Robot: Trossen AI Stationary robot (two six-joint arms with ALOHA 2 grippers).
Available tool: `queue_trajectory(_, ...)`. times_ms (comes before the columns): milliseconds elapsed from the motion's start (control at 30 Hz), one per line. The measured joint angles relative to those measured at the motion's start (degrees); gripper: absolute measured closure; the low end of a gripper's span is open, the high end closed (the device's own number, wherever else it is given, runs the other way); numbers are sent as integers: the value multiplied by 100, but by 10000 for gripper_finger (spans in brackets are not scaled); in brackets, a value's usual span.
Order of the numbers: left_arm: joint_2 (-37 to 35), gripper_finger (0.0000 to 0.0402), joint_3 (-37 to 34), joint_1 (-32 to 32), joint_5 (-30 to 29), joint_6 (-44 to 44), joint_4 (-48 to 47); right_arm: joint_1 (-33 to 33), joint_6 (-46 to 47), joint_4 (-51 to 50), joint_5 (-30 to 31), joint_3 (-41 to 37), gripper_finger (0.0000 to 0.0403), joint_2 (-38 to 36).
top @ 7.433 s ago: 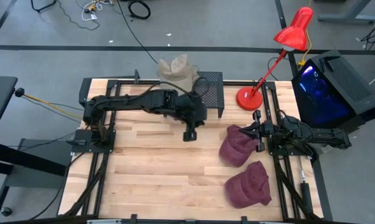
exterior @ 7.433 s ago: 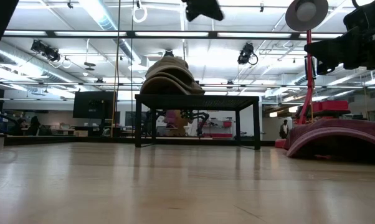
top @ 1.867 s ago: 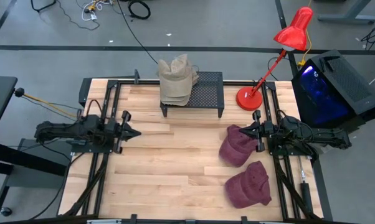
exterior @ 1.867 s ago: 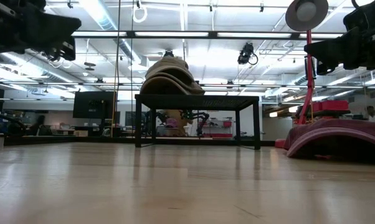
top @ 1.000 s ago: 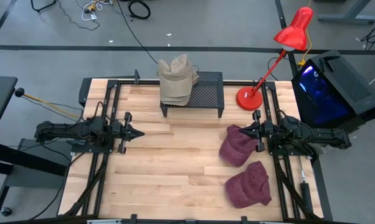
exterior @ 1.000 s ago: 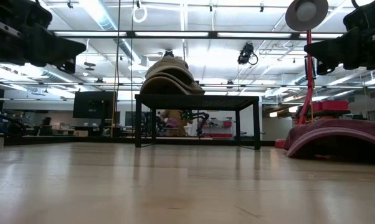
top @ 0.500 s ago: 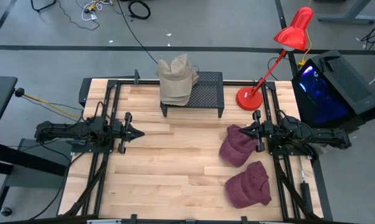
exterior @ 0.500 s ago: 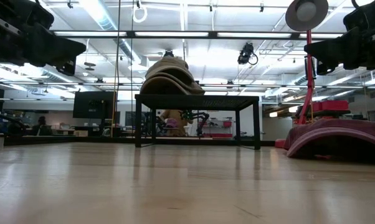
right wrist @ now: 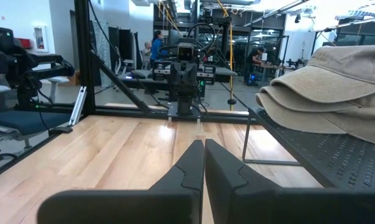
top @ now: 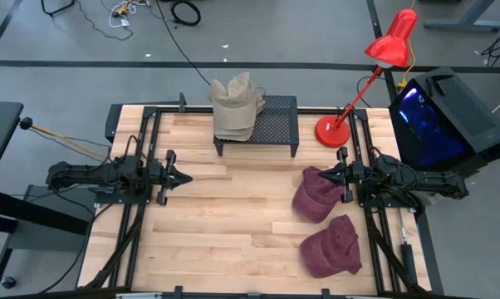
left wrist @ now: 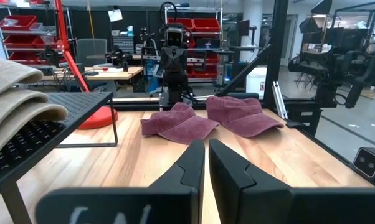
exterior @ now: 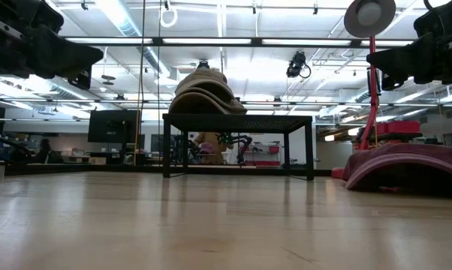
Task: Pick & Place hat
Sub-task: Put the top red cap on the shelf
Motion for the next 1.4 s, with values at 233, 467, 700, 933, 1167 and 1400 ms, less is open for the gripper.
queue_trajectory(233,0,372,0,0,-7,2,8,0,0,0,0,1,387,0)
queue_trajectory(467,0,372,0,0,-17,2,15,0,0,0,0,0,387,0)
queue_trajectory(700,0,372,0,0,-16,4,21,0,65,156,-4,0,387,0)
queue_trajectory(933,0,372,0,1,-17,4,21,0,821,1083,-382,0,387,0)
queue_trajectory(1167,0,372,0,1,-17,4,21,0,1805,2501,-613,0,387,-2)
queue_trajectory(1400,-2,372,0,0,-17,2,21,0,2132,2965,-317,216,387,23)
